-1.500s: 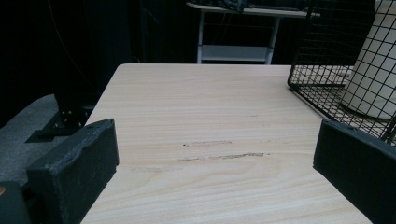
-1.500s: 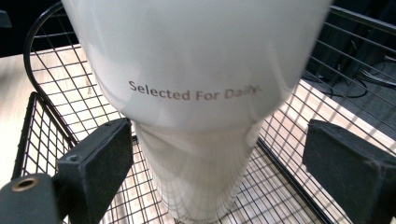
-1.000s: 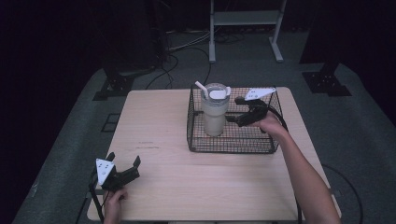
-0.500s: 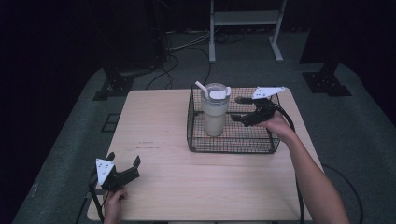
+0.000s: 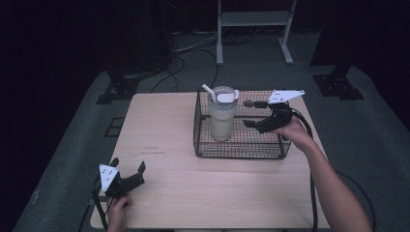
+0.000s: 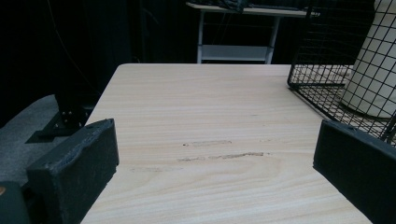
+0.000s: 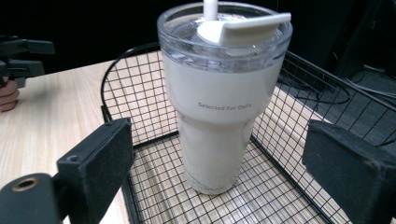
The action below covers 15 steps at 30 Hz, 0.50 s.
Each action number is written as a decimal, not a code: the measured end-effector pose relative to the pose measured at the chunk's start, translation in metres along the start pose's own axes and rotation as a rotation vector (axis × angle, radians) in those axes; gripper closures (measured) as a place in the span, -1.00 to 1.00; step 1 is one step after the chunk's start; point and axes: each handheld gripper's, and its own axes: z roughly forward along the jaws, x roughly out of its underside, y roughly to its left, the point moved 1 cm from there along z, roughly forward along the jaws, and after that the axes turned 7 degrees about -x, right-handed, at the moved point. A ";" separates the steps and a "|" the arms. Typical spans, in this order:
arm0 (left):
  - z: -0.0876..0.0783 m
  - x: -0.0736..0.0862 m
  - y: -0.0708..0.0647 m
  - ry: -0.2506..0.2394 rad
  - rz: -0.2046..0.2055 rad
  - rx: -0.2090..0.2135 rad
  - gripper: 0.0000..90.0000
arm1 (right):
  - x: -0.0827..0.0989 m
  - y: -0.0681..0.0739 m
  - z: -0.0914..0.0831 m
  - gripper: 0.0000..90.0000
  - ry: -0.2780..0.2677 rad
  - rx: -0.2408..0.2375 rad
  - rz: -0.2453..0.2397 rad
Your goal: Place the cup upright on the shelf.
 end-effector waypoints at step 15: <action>0.000 0.000 0.000 0.000 0.001 -0.002 -1.00 | 0.009 0.011 -0.021 -0.82 0.015 0.005 -0.003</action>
